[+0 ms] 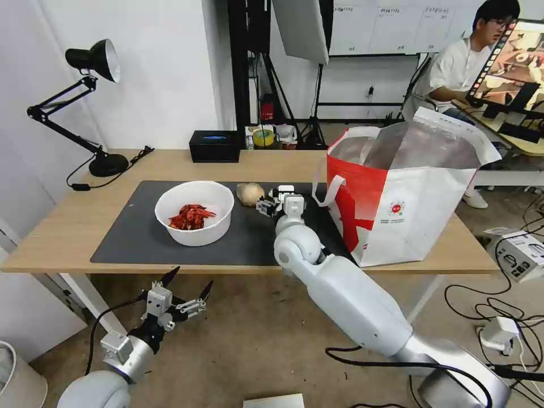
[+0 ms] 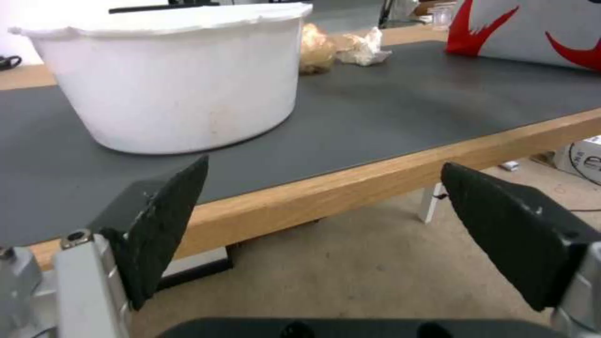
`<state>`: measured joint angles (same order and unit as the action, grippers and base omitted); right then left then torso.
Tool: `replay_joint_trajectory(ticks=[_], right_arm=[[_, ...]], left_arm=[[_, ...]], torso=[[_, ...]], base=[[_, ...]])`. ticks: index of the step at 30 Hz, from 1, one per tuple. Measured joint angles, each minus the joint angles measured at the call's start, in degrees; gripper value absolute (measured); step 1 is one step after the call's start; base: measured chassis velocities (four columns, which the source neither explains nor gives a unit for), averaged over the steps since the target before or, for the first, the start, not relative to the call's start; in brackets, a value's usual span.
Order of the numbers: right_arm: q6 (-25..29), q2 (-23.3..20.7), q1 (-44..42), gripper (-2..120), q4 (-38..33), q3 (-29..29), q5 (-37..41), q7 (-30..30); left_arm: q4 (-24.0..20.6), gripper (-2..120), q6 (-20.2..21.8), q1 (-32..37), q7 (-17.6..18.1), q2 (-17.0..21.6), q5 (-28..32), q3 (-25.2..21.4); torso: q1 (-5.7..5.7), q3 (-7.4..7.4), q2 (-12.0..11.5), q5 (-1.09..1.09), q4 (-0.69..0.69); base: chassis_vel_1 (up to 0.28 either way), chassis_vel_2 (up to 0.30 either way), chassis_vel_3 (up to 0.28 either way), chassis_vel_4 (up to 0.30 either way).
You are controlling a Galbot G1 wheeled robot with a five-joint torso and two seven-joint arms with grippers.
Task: Pick up the trash from the table and place it into the takeout bag.
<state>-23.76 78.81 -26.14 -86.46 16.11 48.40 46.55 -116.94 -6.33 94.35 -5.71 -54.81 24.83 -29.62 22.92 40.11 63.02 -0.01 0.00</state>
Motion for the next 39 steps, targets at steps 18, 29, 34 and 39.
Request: replay_joint_trajectory(ticks=[18, 29, 34, 39], right_arm=[[-2.95, 4.96, 4.79, 100, 7.92, -0.91, 1.09, 4.63], [-5.39, 6.47, 7.17, 100, 13.3, -1.47, 0.83, 4.85], [-6.09, 7.38, 8.53, 100, 15.97, -1.57, 0.8, 4.11], [-7.15, 7.57, 9.53, 100, 17.81, -1.61, 0.74, 2.0]], left_arm=[[0.2, 100, -0.05, -0.31, -0.02, 0.21, -0.02, 0.68], [-0.34, 100, -0.13, -0.65, -0.03, -0.01, -0.65, 1.2], [-0.3, 100, -0.17, -0.86, -0.04, -0.05, -0.69, 1.14], [-0.39, 100, -0.18, -0.87, -0.04, -0.13, -0.69, 1.08]], torso=[[0.0, 0.0, 0.0, 0.0, 0.0], [0.0, 0.0, 0.0, 0.01, 0.0], [-0.01, 0.0, 0.0, 0.0, 0.0], [-0.01, 0.0, 0.0, 0.01, 0.0]], base=[[0.0, 0.0, 0.0, 0.0], [0.0, 0.0, 0.0, 0.0], [0.0, 0.0, 0.0, 0.0], [0.0, 0.0, 0.0, 0.0]])
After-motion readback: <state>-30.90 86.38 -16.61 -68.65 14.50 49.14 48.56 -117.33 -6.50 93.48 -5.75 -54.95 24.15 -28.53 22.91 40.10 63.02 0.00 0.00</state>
